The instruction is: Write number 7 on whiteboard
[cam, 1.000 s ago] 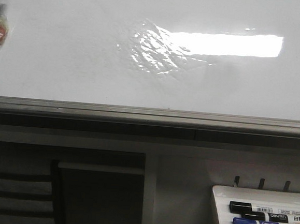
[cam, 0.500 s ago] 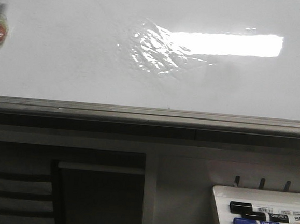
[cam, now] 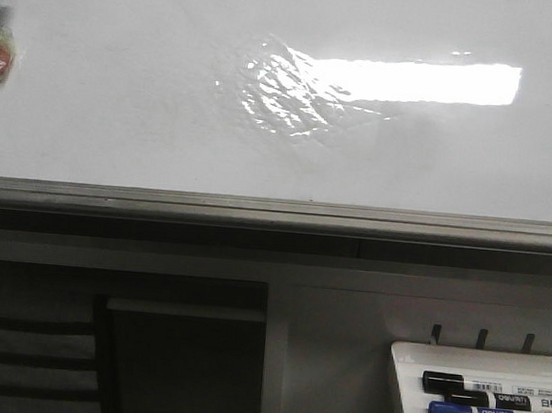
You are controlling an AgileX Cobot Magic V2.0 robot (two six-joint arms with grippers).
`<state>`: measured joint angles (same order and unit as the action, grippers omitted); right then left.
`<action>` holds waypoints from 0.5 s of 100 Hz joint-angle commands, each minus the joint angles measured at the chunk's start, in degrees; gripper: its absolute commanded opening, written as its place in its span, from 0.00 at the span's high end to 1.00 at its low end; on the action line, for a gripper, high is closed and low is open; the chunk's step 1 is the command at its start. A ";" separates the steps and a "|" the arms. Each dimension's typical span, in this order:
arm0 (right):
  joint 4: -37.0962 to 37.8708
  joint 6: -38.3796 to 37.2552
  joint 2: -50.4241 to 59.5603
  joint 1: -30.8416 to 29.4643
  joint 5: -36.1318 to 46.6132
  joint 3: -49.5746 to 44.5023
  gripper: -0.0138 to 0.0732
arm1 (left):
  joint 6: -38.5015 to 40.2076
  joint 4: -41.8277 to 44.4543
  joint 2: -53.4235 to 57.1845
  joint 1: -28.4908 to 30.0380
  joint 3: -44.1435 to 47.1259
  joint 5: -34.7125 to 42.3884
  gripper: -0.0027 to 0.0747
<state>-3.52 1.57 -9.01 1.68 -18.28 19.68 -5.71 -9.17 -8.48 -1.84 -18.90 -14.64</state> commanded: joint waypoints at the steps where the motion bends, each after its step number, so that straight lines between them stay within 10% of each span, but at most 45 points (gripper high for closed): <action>1: 1.29 -0.13 -5.62 -0.27 -0.01 6.16 0.92 | 0.16 -0.37 -4.97 -0.05 -6.60 -2.69 0.99; 50: 5.17 -0.13 -19.96 -0.27 -2.71 12.17 0.92 | 0.04 0.21 -17.20 -0.05 -12.06 -10.07 0.99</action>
<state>1.09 1.57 -27.61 1.68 -26.78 29.79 -5.71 -8.61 -24.74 -1.84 -28.75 -28.54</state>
